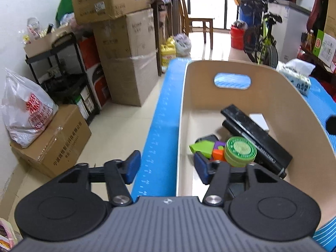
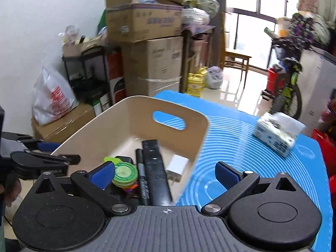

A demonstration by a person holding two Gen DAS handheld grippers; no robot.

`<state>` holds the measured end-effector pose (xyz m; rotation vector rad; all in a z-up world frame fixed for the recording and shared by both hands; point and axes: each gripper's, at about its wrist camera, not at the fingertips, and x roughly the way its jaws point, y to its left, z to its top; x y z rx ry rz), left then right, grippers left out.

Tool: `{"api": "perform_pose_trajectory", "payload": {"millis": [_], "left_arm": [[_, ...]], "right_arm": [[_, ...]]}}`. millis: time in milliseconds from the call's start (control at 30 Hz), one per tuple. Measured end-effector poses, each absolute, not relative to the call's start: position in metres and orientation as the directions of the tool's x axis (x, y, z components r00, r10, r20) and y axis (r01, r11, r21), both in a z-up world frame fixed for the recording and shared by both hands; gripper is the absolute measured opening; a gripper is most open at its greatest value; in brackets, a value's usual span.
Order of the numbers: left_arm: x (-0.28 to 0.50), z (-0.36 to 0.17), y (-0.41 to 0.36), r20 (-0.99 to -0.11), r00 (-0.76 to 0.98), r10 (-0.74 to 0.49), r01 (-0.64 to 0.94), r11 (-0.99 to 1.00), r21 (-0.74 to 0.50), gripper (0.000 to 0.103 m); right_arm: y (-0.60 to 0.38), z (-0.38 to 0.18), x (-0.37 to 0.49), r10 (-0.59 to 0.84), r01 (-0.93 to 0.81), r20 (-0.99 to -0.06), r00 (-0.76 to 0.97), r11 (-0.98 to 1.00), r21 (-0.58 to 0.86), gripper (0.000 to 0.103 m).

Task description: Organize rigid objects

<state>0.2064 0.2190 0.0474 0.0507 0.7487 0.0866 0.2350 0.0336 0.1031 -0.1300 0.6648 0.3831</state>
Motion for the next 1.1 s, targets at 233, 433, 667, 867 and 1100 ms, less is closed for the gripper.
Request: {"api": "perform_pose_trajectory", "payload": {"millis": [233, 433, 667, 867, 1100], "left_arm": [[0.183, 0.068, 0.202, -0.615, 0.785, 0.079, -0.040, 0.996, 0.077, 0.073], [0.155, 0.080, 0.175, -0.573, 0.818, 0.052, -0.011, 0.997, 0.074, 0.074], [0.119, 0.091, 0.139, -0.545, 0.838, 0.011, 0.037, 0.996, 0.077, 0.074], [0.091, 0.090, 0.116, -0.542, 0.840, -0.002, 0.043, 0.997, 0.063, 0.074], [0.058, 0.081, 0.091, -0.546, 0.838, -0.013, 0.056, 0.996, 0.062, 0.074]], "right_arm": [[-0.003, 0.105, 0.210, 0.276, -0.322, -0.602, 0.749, 0.946, 0.033, 0.101], [-0.023, 0.111, 0.179, 0.263, -0.299, -0.584, 0.768, 0.954, 0.036, 0.101], [-0.046, 0.113, 0.137, 0.231, -0.270, -0.564, 0.793, 0.963, 0.016, 0.101], [-0.064, 0.108, 0.102, 0.209, -0.234, -0.553, 0.806, 0.972, 0.026, 0.101], [-0.078, 0.100, 0.065, 0.174, -0.204, -0.537, 0.826, 0.979, 0.003, 0.101]]}}
